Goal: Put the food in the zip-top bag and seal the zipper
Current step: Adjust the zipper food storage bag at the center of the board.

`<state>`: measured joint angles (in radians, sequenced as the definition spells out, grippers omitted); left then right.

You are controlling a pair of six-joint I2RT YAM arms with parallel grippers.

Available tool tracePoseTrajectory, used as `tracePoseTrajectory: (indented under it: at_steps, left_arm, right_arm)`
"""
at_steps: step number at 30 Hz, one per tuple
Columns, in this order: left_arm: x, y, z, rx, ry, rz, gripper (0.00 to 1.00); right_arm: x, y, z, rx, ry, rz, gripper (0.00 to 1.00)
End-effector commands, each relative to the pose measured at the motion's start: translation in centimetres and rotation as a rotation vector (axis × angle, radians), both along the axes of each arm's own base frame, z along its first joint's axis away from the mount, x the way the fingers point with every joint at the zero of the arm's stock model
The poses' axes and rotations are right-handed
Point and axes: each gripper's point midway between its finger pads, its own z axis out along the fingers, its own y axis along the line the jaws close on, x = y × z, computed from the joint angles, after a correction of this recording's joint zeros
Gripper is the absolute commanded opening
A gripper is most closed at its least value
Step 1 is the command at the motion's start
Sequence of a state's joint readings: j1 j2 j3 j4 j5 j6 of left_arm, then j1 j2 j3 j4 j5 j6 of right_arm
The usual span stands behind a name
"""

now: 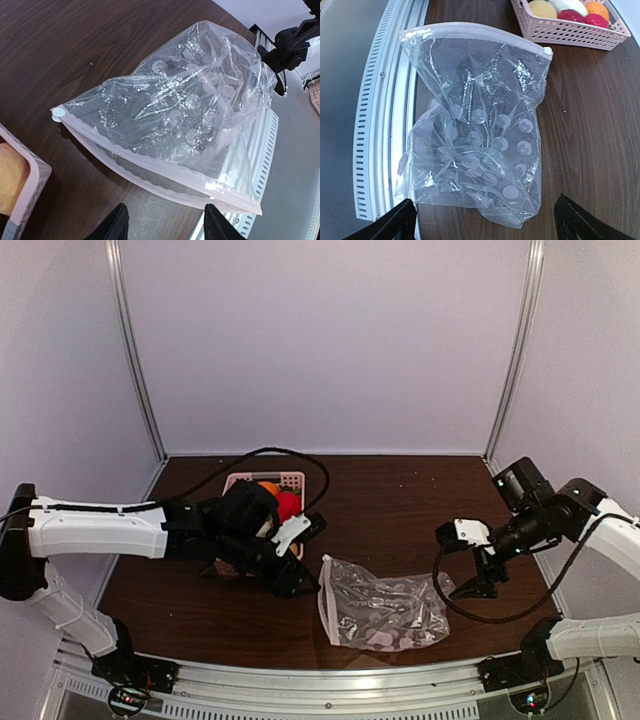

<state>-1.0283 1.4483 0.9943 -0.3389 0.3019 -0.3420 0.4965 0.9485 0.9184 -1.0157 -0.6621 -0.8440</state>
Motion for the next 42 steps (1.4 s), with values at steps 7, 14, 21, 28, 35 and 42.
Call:
tracePoseTrajectory:
  at_steps: [7,14,21,28,35,42]
  left_arm:
    - [-1.3,-1.0,-4.6,0.045,0.157,0.073,0.47]
    - [-0.6,-2.6,-4.9,-0.002,0.144,0.074,0.40]
    - [-0.7,-5.1,-6.2,0.002,0.111,0.031,0.36]
    - [0.9,-8.8,-5.2,-0.030,0.032,0.066,0.34]
    - [4.2,-9.3,-2.5,-0.097,-0.035,0.249,0.40]
    - [4.1,-5.7,-2.9,-0.080,-0.003,0.377,0.49]
  right_arm:
    - [-0.1,1.0,-6.0,-0.249,0.002,0.139,0.91]
    - [2.1,-0.3,-8.0,-0.385,-0.074,0.141,0.63]
    - [8.2,-2.6,-7.7,-0.469,-0.248,-0.021,0.39]
    - [18.0,-7.2,-5.5,-0.465,-0.388,-0.350,0.54]
    - [20.0,-12.3,-1.1,-0.533,-0.423,-0.573,0.74]
    - [16.2,-9.4,5.9,-0.275,-0.435,-0.624,0.80]
